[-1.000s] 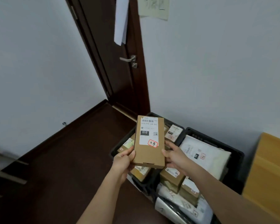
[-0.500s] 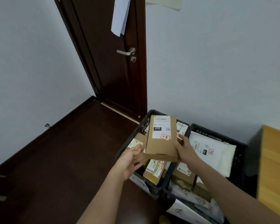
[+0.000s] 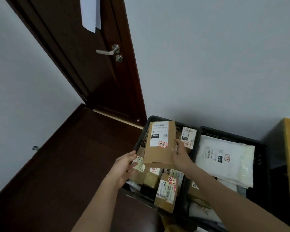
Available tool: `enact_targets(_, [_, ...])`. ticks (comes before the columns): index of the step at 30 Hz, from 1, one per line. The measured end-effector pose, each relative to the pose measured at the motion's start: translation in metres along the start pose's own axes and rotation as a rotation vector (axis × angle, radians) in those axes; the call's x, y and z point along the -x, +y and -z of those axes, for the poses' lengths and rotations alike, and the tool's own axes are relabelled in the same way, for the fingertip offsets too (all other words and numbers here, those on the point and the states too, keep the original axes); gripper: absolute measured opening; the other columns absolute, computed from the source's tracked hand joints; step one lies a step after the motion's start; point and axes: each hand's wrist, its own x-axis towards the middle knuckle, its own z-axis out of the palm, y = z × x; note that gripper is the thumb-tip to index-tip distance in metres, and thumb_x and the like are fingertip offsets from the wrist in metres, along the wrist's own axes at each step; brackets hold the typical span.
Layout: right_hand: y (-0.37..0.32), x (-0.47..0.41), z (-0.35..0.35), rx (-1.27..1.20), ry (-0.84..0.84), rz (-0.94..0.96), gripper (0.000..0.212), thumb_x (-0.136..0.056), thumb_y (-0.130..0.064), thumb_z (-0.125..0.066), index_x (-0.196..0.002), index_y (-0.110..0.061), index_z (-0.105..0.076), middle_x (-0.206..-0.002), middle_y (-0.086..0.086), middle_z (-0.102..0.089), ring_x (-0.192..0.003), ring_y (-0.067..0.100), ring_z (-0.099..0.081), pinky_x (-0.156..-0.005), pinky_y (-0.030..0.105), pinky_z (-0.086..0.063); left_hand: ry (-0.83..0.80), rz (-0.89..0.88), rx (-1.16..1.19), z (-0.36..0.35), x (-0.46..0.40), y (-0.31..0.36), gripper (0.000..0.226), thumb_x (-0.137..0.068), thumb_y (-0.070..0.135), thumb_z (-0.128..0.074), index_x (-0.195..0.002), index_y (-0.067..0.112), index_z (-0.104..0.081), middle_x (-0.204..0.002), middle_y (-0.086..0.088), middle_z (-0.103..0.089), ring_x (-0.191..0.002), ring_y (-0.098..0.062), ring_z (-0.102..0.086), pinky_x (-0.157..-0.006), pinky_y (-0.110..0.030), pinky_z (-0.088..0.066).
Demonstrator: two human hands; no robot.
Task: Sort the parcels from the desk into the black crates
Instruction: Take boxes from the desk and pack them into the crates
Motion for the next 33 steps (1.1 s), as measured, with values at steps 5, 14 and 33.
enact_targets(5, [-0.023, -0.028, -0.008, 0.042, -0.048, 0.047, 0.052, -0.107, -0.022, -0.034, -0.153, -0.029, -0.01, -0.132, -0.004, -0.041, -0.109, 0.016, -0.052, -0.076, 0.021, -0.048, -0.063, 0.04, -0.072, -0.014, -0.032, 0.019, 0.045, -0.099, 0.022, -0.056, -0.143, 0.021, -0.047, -0.134, -0.005, -0.058, -0.121, -0.026, -0.054, -0.099, -0.04, -0.044])
enact_targets(14, [-0.022, -0.061, -0.009, 0.241, 0.042, 0.091, 0.05, -0.106, -0.023, -0.04, -0.152, -0.025, -0.021, -0.132, -0.006, -0.049, -0.111, 0.01, -0.053, -0.088, 0.026, -0.048, -0.158, 0.155, -0.016, -0.031, -0.099, 0.028, 0.045, -0.1, 0.014, -0.053, -0.14, 0.034, -0.047, -0.127, -0.006, -0.062, -0.112, -0.029, -0.062, -0.089, -0.039, -0.052])
enact_targets(33, [0.033, -0.132, -0.052, 0.446, 0.166, -0.033, 0.057, -0.104, -0.022, -0.044, -0.155, -0.028, -0.019, -0.126, 0.009, -0.047, -0.104, 0.022, -0.055, -0.093, 0.039, -0.05, -0.041, 0.155, -0.019, -0.017, -0.218, 0.012, 0.048, -0.094, 0.0, -0.059, -0.138, 0.018, -0.053, -0.119, -0.003, -0.067, -0.1, -0.019, -0.066, -0.092, -0.039, -0.054])
